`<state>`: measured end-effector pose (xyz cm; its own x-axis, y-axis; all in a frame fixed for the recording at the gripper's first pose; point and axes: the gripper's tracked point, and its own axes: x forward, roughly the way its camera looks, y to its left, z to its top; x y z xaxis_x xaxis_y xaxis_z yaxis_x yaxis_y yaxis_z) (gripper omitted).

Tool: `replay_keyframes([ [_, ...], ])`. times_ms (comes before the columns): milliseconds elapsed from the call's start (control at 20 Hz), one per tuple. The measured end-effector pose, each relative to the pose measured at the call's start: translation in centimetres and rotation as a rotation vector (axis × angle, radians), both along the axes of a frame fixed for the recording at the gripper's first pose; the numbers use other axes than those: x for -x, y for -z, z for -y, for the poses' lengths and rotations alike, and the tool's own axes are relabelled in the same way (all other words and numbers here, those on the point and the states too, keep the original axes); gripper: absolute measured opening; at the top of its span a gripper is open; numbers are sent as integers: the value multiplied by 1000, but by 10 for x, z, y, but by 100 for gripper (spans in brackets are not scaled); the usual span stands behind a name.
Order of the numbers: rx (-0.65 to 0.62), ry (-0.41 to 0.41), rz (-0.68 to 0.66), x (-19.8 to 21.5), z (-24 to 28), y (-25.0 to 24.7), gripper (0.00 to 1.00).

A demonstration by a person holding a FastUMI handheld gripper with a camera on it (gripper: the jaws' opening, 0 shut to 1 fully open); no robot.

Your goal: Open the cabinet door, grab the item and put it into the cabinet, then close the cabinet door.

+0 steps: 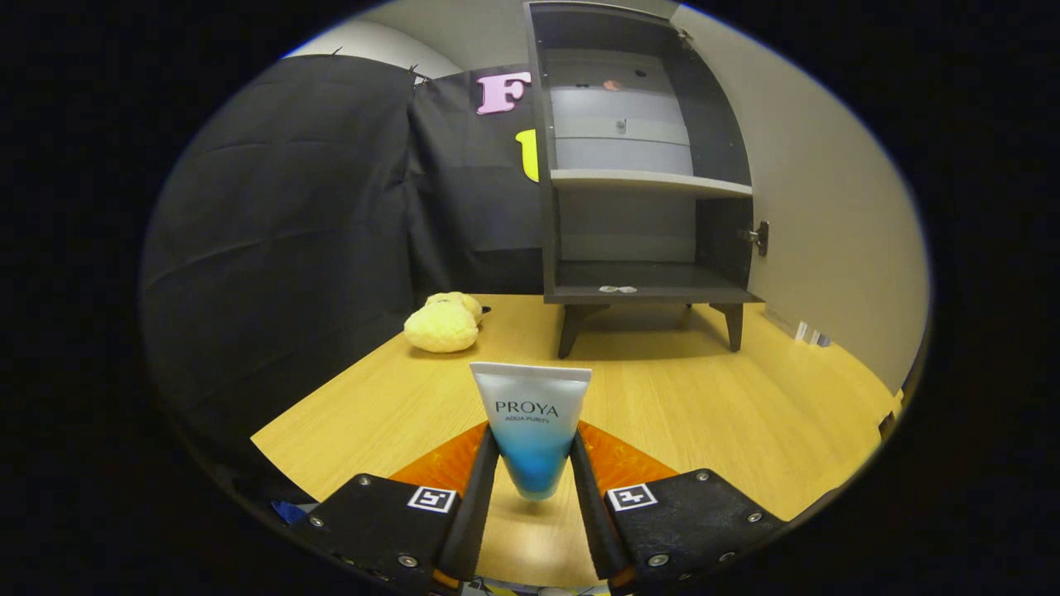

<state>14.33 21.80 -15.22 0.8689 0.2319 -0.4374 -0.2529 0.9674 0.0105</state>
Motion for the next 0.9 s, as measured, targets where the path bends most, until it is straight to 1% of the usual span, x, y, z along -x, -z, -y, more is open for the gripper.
replay_keyframes([
  [350, 19, 29, 52, -26, 19, -32, 52],
  [700, 20, 41, 107, -56, 30, -63, 52],
  [900, 17, 32, 142, -78, 29, -81, 52],
])
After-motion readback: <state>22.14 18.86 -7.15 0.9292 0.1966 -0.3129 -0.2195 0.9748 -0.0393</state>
